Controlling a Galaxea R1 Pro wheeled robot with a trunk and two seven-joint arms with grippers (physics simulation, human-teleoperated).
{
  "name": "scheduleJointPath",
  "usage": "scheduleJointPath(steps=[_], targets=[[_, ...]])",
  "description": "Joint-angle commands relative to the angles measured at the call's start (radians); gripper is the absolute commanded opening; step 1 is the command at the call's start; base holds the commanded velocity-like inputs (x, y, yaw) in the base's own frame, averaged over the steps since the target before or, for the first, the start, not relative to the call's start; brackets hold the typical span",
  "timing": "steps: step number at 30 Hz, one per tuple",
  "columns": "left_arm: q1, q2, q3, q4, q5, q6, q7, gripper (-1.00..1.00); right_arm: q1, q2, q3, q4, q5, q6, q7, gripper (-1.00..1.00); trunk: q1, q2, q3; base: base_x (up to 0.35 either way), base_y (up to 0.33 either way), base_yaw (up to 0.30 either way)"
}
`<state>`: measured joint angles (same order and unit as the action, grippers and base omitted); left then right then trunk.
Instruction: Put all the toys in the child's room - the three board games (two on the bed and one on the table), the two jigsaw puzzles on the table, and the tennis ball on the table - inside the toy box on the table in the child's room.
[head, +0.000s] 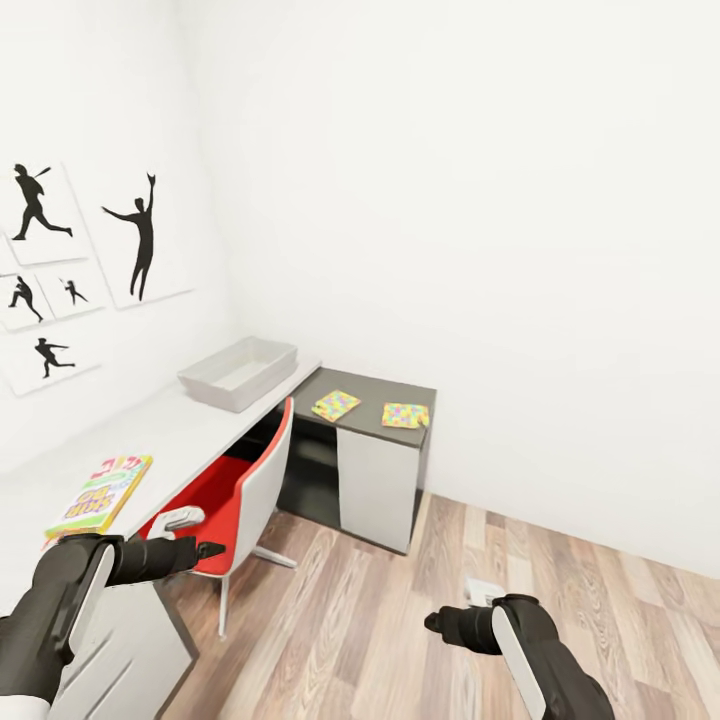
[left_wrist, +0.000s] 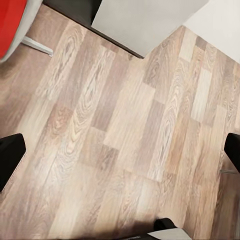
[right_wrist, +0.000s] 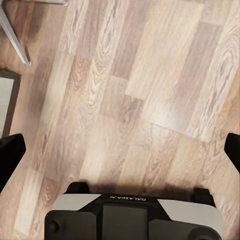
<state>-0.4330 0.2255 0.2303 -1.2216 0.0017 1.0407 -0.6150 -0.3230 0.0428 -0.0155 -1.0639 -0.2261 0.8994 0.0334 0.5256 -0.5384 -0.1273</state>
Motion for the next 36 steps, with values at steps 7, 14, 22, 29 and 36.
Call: scheduleJointPath(steps=[7,14,22,29,36], targets=[[-0.001,-0.001,0.001,-0.001,0.0,0.006,-0.003,1.0,-0.001,0.0,-0.007,0.004,0.0,0.004,0.004,1.0,0.001,-0.002,0.007,0.331,0.0,-0.093],[-0.001,-0.001,0.0,-0.002,0.001,0.006,-0.004,1.0,-0.001,0.0,-0.009,0.005,-0.001,0.004,0.005,1.0,0.001,-0.002,0.016,0.321,-0.002,-0.177],[-0.001,-0.003,0.001,-0.016,0.004,0.006,-0.006,1.0,0.002,0.0,-0.004,-0.004,0.002,0.002,0.004,1.0,-0.01,0.019,0.029,0.102,-0.005,-0.055],[0.05,0.0,0.043,-0.157,0.006,0.006,-0.088,1.0,0.01,-0.001,0.001,-0.01,0.005,-0.02,0.003,1.0,-0.037,0.068,0.051,0.009,0.0,-0.005],[0.099,0.029,0.117,-0.222,0.003,0.006,-0.243,1.0,0.016,-0.001,0.001,-0.068,0.003,-0.016,0.01,1.0,-0.064,0.117,0.073,0.0,0.0,0.0]])
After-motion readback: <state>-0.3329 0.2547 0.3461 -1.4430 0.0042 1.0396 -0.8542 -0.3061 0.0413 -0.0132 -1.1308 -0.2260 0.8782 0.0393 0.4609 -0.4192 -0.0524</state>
